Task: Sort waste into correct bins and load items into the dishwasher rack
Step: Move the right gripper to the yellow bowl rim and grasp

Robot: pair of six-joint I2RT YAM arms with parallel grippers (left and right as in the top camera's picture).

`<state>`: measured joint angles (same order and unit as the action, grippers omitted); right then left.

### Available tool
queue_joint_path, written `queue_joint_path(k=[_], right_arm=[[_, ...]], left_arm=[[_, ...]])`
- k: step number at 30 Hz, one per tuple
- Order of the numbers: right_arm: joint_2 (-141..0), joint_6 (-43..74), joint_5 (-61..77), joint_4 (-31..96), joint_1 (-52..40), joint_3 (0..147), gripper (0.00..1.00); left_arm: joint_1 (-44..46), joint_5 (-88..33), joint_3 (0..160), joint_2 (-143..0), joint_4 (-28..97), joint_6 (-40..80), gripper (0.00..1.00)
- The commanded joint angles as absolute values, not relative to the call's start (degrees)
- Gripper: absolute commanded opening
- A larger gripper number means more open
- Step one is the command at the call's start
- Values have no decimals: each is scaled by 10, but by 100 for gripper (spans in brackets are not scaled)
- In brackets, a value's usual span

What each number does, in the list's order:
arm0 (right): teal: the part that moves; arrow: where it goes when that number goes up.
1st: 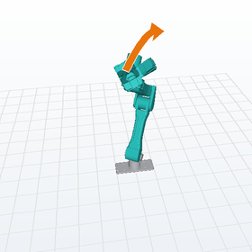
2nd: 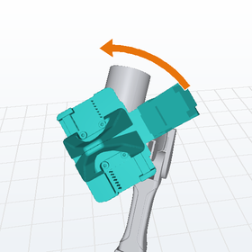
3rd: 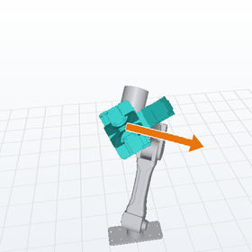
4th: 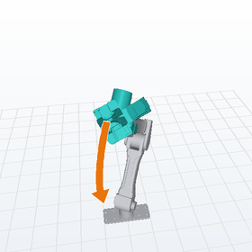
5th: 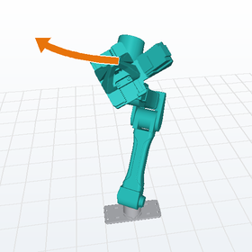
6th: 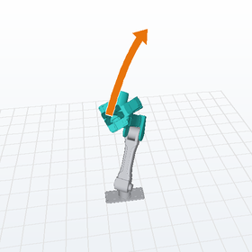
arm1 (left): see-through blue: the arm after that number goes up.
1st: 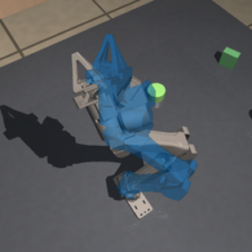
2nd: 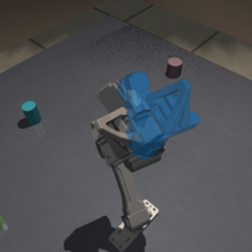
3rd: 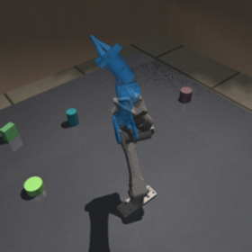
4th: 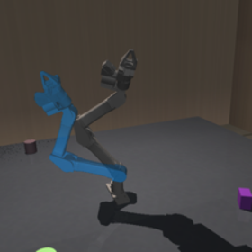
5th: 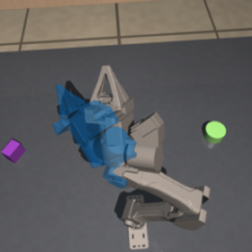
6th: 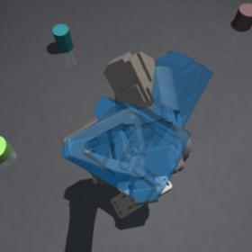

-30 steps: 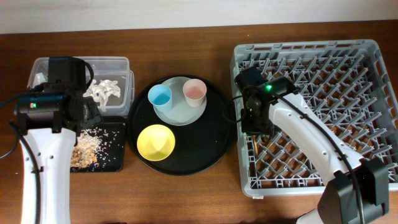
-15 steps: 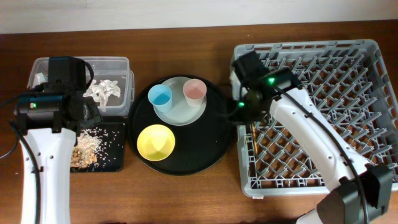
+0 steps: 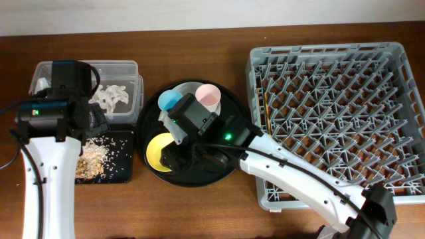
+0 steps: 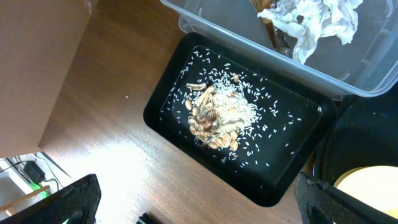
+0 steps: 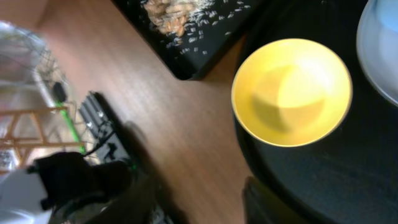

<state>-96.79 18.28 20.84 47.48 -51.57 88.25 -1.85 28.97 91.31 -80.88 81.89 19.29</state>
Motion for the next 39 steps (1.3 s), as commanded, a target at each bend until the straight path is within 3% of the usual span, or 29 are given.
queue_joint_path(k=[1, 13, 39], right_arm=[[-978, 191, 151, 463, -531, 887, 32], [-1170, 191, 128, 324, -578, 887, 31], [-1193, 182, 68, 316, -592, 887, 33]], left_arm=[[-20, 296, 919, -802, 820, 190, 99], [-20, 296, 919, -802, 820, 190, 99], [-20, 296, 919, -802, 820, 190, 99]])
